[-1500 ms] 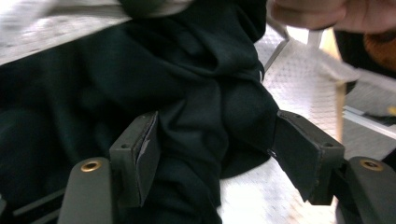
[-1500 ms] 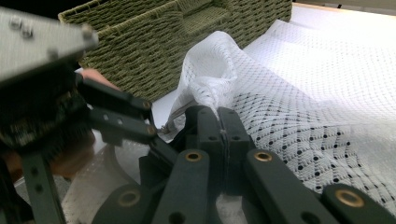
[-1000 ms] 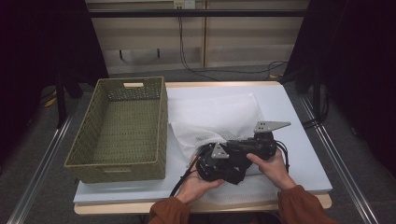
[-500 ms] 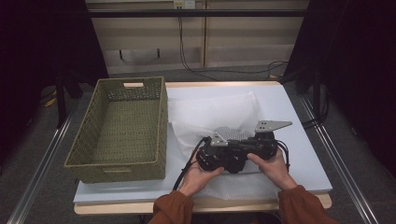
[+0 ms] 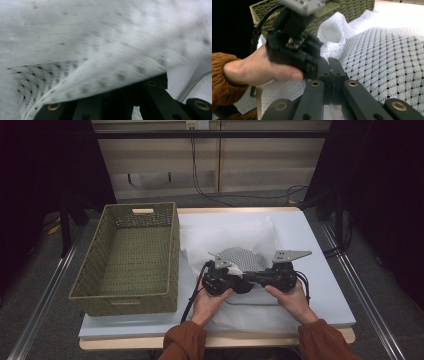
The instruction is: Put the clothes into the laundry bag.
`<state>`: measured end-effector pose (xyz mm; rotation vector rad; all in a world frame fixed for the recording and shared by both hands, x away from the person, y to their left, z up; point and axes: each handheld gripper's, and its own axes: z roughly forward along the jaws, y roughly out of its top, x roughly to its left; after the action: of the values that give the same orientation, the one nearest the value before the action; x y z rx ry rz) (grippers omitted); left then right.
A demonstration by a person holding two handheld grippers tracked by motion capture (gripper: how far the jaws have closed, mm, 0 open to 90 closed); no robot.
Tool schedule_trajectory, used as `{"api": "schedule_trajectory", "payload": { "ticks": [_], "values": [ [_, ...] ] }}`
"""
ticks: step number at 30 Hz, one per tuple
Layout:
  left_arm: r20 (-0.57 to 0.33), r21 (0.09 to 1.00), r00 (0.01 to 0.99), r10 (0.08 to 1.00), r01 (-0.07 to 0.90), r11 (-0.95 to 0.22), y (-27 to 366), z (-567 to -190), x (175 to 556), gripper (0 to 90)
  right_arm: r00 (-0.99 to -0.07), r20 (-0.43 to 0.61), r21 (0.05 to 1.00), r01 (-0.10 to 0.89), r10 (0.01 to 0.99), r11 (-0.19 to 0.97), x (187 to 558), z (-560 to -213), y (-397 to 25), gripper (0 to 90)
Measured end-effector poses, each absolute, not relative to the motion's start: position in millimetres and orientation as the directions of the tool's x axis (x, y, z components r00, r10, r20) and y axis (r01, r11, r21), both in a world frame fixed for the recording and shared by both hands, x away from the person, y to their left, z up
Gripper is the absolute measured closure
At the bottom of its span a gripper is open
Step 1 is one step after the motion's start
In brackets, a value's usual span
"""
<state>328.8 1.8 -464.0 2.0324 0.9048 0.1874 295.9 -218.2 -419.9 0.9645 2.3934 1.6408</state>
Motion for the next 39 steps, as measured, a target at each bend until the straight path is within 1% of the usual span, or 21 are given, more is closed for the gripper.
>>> {"api": "schedule_trajectory", "payload": {
  "ticks": [2, 3, 4, 6, 7, 8, 9, 10, 14, 16, 18, 19, 22, 26, 30, 31, 32, 33, 35, 36, 39],
  "values": [
    [-0.202, 0.771, 0.724, 0.66, 0.533, -0.349, 2, -465, 330, 74.7, -0.797, 0.274, 0.861, 0.453, 0.538, 0.232, 297, -422, -218, 89.1],
    [-0.186, 0.766, 0.748, 0.637, 0.517, -0.383, 1, -467, 330, 70.3, -0.797, 0.276, 0.859, 0.455, 0.537, 0.233, 297, -423, -217, 89.1],
    [-0.186, 0.766, 0.748, 0.637, 0.517, -0.383, 1, -467, 330, 67.0, -0.797, 0.276, 0.859, 0.455, 0.537, 0.235, 297, -423, -217, 89.1],
    [-0.189, 0.76, 0.783, 0.592, 0.498, -0.417, 2, -464, 326, 58.4, -0.796, 0.277, 0.859, 0.456, 0.538, 0.232, 297, -423, -217, 89.1],
    [-0.171, 0.762, 0.796, 0.581, 0.48, -0.433, 4, -461, 325, 54.6, -0.796, 0.276, 0.86, 0.455, 0.538, 0.231, 297, -423, -218, 89.1],
    [-0.171, 0.762, 0.796, 0.581, 0.48, -0.433, 4, -461, 325, 51.7, -0.796, 0.276, 0.86, 0.455, 0.538, 0.231, 297, -423, -218, 89.1],
    [-0.173, 0.766, 0.801, 0.573, 0.475, -0.433, 6, -458, 322, 51.7, -0.795, 0.278, 0.86, 0.456, 0.539, 0.23, 298, -423, -218, 89.2],
    [-0.166, 0.775, 0.813, 0.559, 0.458, -0.435, 11, -452, 319, 46.9, -0.792, 0.281, 0.859, 0.46, 0.542, 0.226, 298, -423, -219, 89.1],
    [-0.153, 0.778, 0.834, 0.531, 0.432, -0.456, 19, -439, 317, 43.6, -0.794, 0.278, 0.859, 0.458, 0.541, 0.23, 298, -424, -219, 89.1],
    [-0.131, 0.788, 0.861, 0.492, 0.391, -0.476, 22, -431, 316, 47.4, -0.794, 0.279, 0.858, 0.459, 0.54, 0.231, 299, -425, -218, 89.1],
    [-0.122, 0.792, 0.88, 0.459, 0.366, -0.489, 25, -425, 315, 48.1, -0.794, 0.28, 0.857, 0.46, 0.54, 0.231, 299, -425, -218, 89.1],
    [-0.135, 0.784, 0.885, 0.446, 0.371, -0.497, 25, -428, 316, 47.3, -0.794, 0.281, 0.858, 0.46, 0.539, 0.23, 299, -424, -218, 89.1],
    [-0.122, 0.739, 0.871, 0.475, 0.4, -0.543, 23, -443, 319, 45.7, -0.794, 0.279, 0.86, 0.457, 0.539, 0.228, 299, -424, -218, 89.1],
    [-0.157, 0.7, 0.871, 0.466, 0.431, -0.569, 19, -460, 325, 51.5, -0.795, 0.278, 0.862, 0.454, 0.539, 0.226, 298, -422, -219, 89.1],
    [-0.185, 0.677, 0.863, 0.47, 0.458, -0.575, 13, -465, 330, 67.4, -0.796, 0.277, 0.863, 0.452, 0.538, 0.225, 298, -421, -219, 89.1],
    [-0.2, 0.662, 0.866, 0.458, 0.464, -0.589, 11, -465, 331, 67.4, -0.798, 0.274, 0.864, 0.449, 0.536, 0.227, 298, -421, -218, 89.1],
    [-0.22, 0.655, 0.865, 0.451, 0.473, -0.59, 9, -466, 331, 72.9, -0.798, 0.279, 0.864, 0.451, 0.534, 0.224, 298, -421, -219, 89.1],
    [-0.218, 0.654, 0.868, 0.447, 0.47, -0.593, 7, -467, 330, 75.6, -0.799, 0.279, 0.864, 0.451, 0.533, 0.224, 298, -421, -219, 89.1],
    [-0.215, 0.648, 0.873, 0.438, 0.463, -0.605, 4, -469, 331, 79.8, -0.798, 0.28, 0.862, 0.454, 0.534, 0.225, 298, -421, -218, 89.1],
    [-0.228, 0.648, 0.862, 0.453, 0.481, -0.59, 0, -470, 333, 81.9, -0.799, 0.279, 0.862, 0.453, 0.533, 0.227, 298, -421, -218, 89.1],
    [-0.236, 0.645, 0.853, 0.466, 0.496, -0.582, -4, -469, 336, 83.5, -0.8, 0.279, 0.862, 0.453, 0.531, 0.228, 298, -421, -218, 89.1]
  ]
}}
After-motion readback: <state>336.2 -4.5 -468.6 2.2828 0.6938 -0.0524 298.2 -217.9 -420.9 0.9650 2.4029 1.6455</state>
